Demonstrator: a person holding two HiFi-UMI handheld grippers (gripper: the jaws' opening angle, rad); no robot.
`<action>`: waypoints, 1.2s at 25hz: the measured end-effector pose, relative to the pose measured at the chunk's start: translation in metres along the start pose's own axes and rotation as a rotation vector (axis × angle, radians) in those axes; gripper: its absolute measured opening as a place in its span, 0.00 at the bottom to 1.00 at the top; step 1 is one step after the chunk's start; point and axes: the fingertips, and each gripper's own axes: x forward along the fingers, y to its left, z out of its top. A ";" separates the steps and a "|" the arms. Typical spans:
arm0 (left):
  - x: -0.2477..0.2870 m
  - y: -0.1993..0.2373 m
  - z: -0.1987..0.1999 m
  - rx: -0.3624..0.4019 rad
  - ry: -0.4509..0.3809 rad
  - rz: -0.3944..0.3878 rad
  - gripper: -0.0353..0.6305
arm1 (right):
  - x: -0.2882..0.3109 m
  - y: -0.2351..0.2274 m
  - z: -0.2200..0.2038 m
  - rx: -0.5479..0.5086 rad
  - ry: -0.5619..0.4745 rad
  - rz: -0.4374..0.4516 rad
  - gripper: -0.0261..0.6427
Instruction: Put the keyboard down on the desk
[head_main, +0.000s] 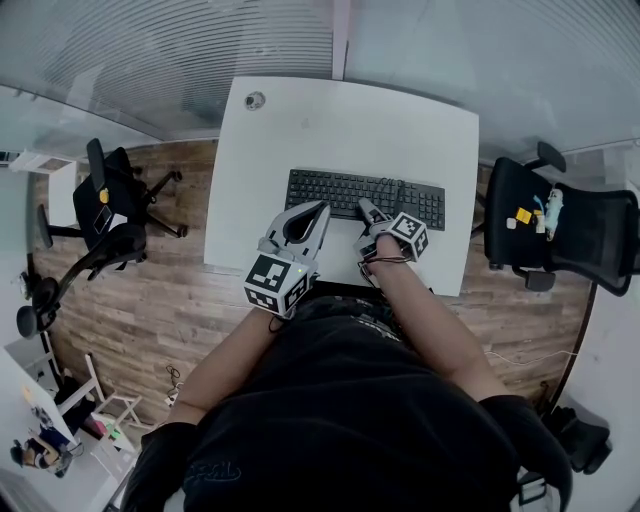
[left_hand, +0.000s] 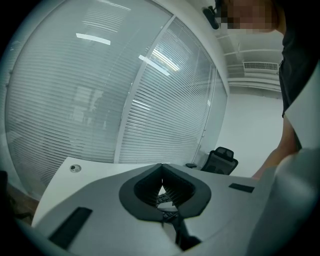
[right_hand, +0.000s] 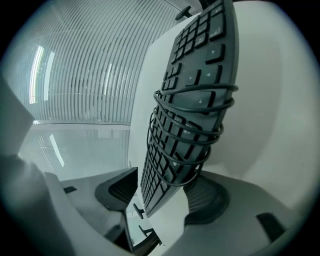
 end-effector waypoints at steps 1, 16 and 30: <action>-0.002 -0.001 0.000 0.002 -0.001 -0.002 0.07 | -0.001 -0.001 -0.002 -0.001 0.000 0.000 0.45; -0.029 -0.010 -0.004 0.032 -0.011 -0.023 0.08 | -0.017 -0.020 -0.012 -0.006 -0.058 0.006 0.46; -0.045 -0.020 -0.007 0.056 -0.018 -0.053 0.08 | -0.027 0.008 -0.019 -0.064 -0.091 0.084 0.46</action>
